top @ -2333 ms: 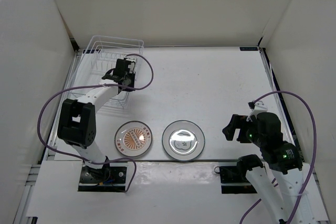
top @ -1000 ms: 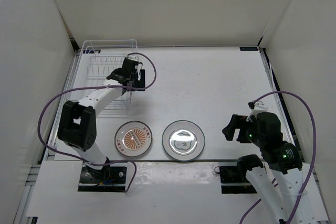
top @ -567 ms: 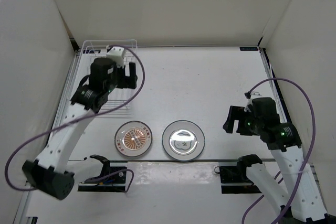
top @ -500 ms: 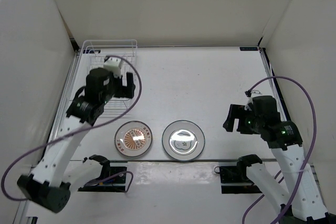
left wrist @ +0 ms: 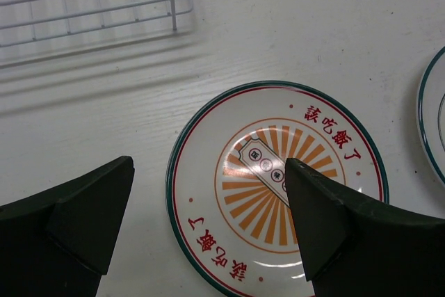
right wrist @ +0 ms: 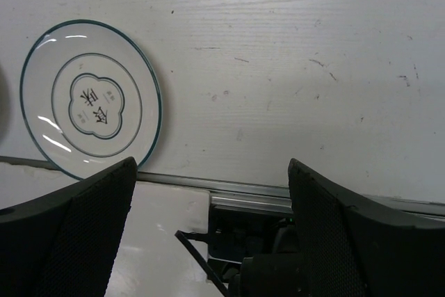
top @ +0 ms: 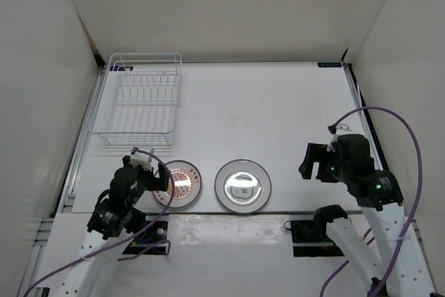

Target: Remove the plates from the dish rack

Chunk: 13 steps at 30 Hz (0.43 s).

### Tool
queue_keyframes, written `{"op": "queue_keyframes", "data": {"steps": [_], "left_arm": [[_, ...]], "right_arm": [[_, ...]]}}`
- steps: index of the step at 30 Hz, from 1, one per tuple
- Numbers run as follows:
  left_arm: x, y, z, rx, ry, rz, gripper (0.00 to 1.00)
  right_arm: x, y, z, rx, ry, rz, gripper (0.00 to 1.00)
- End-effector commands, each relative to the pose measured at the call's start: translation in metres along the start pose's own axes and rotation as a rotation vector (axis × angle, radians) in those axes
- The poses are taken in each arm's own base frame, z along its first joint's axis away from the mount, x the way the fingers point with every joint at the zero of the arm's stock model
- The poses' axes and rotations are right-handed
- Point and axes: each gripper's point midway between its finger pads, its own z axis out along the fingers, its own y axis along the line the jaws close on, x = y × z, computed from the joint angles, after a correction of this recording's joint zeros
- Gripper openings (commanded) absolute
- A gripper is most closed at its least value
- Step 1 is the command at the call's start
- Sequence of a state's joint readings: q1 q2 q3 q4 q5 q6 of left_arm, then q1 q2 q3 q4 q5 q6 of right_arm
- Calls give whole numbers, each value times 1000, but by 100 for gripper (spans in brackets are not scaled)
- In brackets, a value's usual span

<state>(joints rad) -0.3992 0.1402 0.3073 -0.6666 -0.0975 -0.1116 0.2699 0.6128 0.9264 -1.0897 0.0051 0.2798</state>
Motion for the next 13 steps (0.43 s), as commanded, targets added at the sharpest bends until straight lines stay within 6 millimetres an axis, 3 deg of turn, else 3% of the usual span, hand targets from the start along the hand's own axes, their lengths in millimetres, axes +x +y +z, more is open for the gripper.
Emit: {"op": "queue_keyframes", "data": {"steps": [1,4,13], "left_arm": [[-10,2,2,-9,-70,-4,100],[5,-8,8,49,0,19,100],[6,-13,10,75,19,54,100]], "right_arm": [[0,-8,5,26,-43,-25,90],[-1,-11,3,40,-65,-31,90],[-2,-6,1,14,-75,-33,90]]}}
